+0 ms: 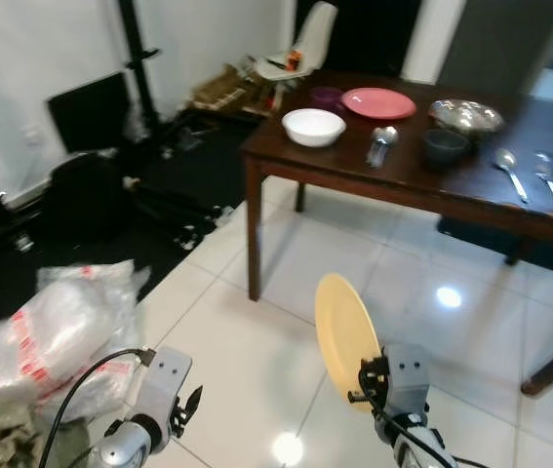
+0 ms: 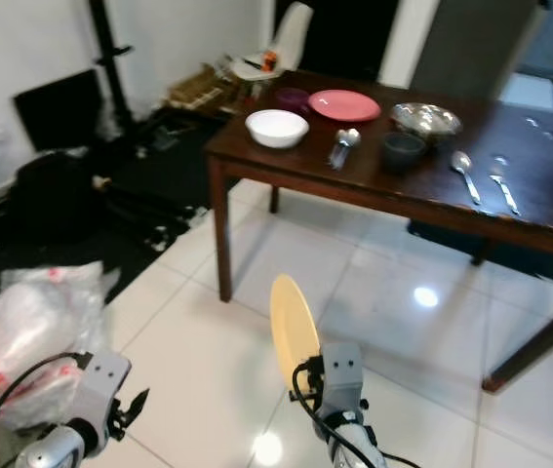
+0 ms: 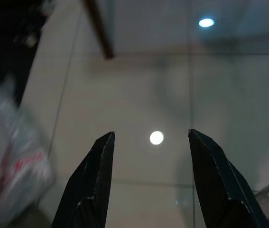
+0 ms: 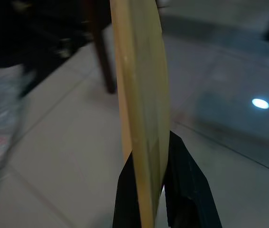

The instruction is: Setting the table

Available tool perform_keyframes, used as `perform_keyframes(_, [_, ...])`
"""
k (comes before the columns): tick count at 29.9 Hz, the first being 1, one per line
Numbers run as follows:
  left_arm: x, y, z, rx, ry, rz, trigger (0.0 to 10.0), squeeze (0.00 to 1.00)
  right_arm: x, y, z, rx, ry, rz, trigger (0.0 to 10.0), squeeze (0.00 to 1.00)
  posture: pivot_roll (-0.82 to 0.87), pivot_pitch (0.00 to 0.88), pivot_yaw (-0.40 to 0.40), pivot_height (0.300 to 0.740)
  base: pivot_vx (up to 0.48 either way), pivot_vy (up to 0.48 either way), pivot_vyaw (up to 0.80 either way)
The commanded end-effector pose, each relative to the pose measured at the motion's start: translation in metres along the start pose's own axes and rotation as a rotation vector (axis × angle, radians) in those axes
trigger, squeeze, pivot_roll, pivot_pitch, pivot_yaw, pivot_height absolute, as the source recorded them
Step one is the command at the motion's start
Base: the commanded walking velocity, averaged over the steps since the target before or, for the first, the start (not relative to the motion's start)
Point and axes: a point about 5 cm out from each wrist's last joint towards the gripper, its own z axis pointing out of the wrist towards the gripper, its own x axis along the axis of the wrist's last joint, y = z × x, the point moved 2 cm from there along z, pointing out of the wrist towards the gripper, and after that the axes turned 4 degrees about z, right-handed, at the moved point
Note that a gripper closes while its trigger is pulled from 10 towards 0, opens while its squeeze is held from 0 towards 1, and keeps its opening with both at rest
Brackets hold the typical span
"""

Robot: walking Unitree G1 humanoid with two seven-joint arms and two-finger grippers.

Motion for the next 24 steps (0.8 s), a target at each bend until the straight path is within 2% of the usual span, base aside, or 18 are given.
perform_keyframes(1, [-0.005,0.001,-0.001,-0.008,-0.021,0.004,10.0,0.00,0.000,0.001,0.000,-0.005,0.005,0.003,10.0,0.00,-0.06,0.000,0.099,0.740,0.000,0.000,-0.80])
perform_keyframes(8, [0.000,-0.001,0.000,0.000,-0.009,0.007,10.0,0.00,0.001,0.001,0.000,-0.008,0.007,0.001,10.0,0.00,-0.06,0.000,0.097,0.740,0.000,0.000,-0.80])
perform_keyframes(9, [0.018,-0.007,0.003,0.016,0.040,-0.020,10.0,0.00,0.009,0.004,0.001,-0.015,0.031,-0.004,10.0,0.00,-0.06,0.000,0.097,0.740,0.000,0.000,-0.80])
perform_keyframes(10, [0.018,-0.007,0.003,0.016,0.040,-0.020,10.0,0.00,0.009,0.004,0.001,-0.015,0.031,-0.004,10.0,0.00,-0.06,0.000,0.097,0.740,0.000,0.000,-0.80])
perform_keyframes(13, [0.061,-0.014,0.006,0.016,0.151,-0.112,10.0,0.00,0.037,0.010,0.006,-0.039,0.116,0.008,10.0,0.00,-0.06,0.000,0.098,0.740,0.000,0.000,-0.80])
perform_keyframes(14, [0.068,-0.015,0.006,0.013,0.169,-0.125,10.0,0.00,0.045,0.011,0.008,-0.045,0.142,0.013,10.0,0.00,-0.06,0.000,0.098,0.740,0.000,0.000,-0.80])
perform_keyframes(18, [0.115,-0.017,0.005,0.000,0.300,-0.110,10.0,0.00,0.079,0.016,0.012,-0.058,0.243,0.025,10.0,0.00,-0.07,0.000,0.103,0.740,0.000,0.000,-0.80])
perform_keyframes(20, [0.146,-0.021,0.004,0.011,0.402,-0.100,10.0,0.00,0.107,0.020,0.013,-0.072,0.324,0.032,10.0,0.00,-0.07,0.000,0.105,0.740,0.000,0.000,-0.80])
perform_keyframes(24, [0.182,-0.023,0.000,0.024,0.521,-0.119,10.0,0.00,0.142,0.022,0.012,-0.079,0.430,0.039,10.0,0.00,-0.08,0.000,0.109,0.740,0.000,0.000,-0.80])
